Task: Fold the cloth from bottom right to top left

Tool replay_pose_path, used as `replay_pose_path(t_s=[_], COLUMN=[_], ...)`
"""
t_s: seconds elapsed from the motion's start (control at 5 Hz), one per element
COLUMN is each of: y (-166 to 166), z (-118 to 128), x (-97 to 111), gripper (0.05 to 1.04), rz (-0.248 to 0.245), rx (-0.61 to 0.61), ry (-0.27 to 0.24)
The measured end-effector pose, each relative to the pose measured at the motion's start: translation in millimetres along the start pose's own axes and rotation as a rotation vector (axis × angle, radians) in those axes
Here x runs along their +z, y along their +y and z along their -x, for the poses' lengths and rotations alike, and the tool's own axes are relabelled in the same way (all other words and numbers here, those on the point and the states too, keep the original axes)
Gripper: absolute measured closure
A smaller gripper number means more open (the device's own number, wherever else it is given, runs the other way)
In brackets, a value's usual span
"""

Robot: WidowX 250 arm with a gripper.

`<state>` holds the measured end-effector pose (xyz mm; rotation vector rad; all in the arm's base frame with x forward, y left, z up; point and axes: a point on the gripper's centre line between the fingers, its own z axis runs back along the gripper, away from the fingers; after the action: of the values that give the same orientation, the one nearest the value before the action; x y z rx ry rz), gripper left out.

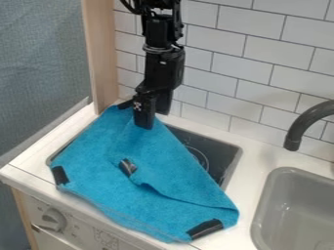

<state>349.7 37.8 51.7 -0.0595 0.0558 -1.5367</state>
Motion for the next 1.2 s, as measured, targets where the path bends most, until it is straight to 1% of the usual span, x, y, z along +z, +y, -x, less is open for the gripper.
replay_pose_path(t_s=[0.2,0.4,0.6,0.8,1.0,1.2], y=[-3,-7,-9,-14,-23,-34], z=[-2,-4,-9,-11,-20,-49], x=[-11,-13,-13,-21,-10,-6], gripper=[0.084,0.085,0.084,0.084,0.085,0.084], rz=[0.033,0.061,0.111,0.117,-0.037,-0.121], rx=[0.007,0.079,0.231,0.460,0.647,0.744], ry=[-0.008,-0.019,-0.043,-0.039,-0.022,-0.007])
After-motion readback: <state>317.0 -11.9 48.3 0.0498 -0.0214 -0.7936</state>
